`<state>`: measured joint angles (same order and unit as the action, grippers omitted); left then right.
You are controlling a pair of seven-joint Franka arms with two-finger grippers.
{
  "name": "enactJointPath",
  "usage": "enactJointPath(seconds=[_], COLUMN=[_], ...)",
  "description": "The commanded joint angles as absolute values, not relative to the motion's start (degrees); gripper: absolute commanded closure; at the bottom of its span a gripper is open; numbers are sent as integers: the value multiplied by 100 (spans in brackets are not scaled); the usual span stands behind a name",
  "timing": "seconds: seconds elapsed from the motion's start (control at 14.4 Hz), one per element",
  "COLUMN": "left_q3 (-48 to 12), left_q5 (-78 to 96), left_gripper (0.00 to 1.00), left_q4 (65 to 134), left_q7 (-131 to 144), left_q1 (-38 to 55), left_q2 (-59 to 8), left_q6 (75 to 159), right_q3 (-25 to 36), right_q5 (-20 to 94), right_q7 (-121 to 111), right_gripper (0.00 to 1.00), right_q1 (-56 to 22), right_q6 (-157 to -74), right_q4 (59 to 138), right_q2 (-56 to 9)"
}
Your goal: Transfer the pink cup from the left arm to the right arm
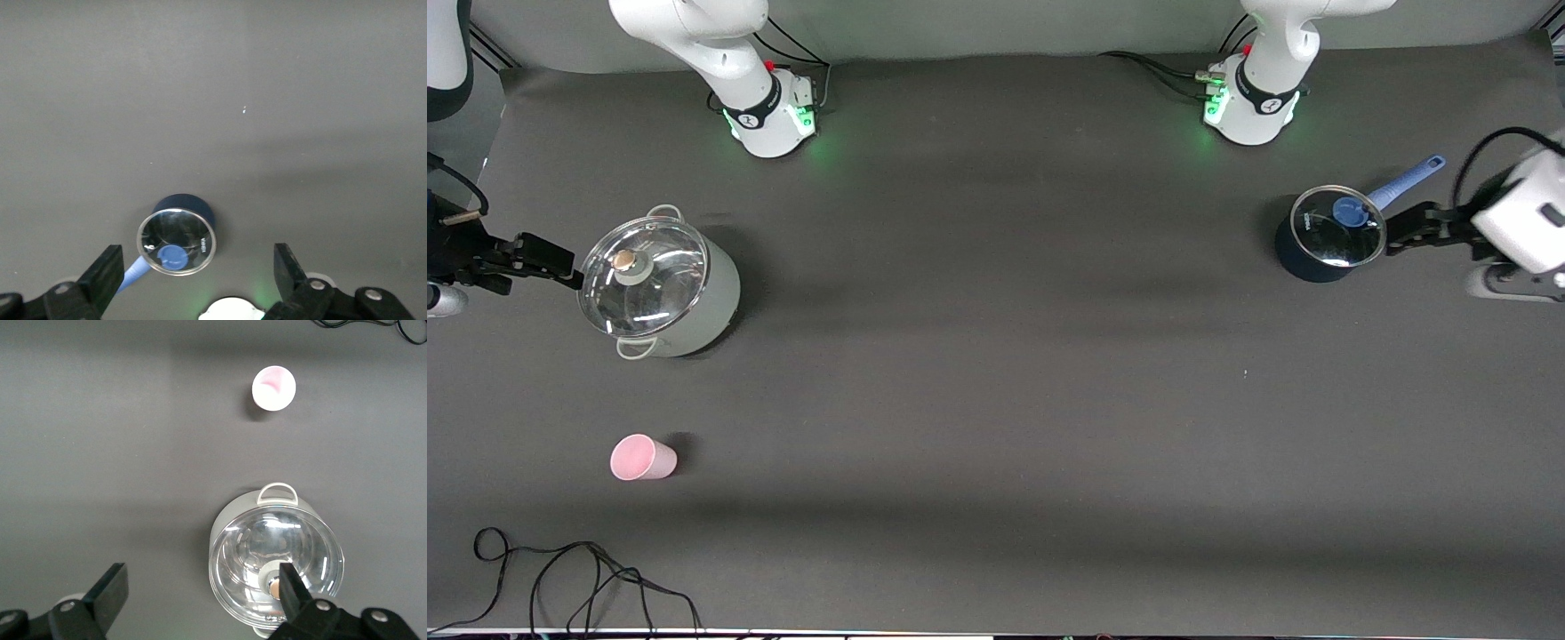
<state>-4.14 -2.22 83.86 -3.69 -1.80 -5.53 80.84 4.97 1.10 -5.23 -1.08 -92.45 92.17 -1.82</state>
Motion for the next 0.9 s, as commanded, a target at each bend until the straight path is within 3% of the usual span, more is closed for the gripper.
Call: enactJointPath(seconds=[0.0,0.28,0.49,0.83], left_q3=[-833,-703,-712,-703], left_q5=[-202,-264,-264,-211], left_gripper=[0,0,0,0], left_q4=[8455,8577,9464,9070], left_q7=[-466,60,18,9], left_q1=[-666,-317,-378,-395], left_q2=[-466,-326,210,-131], left_q6=[8138,8147,8691,8596], right_q3=[536,536,536,536], right_q5=[26,26,26,26], right_q7=[-650,-650,-650,-650], right_gripper=[0,0,0,0], right_q1=[-141,-141,-141,-141], right_q6=[-9176,-9176,-9176,-9176], right_q4=[9141,9141,9141,9141], right_q2=[-167,-167,-167,-167])
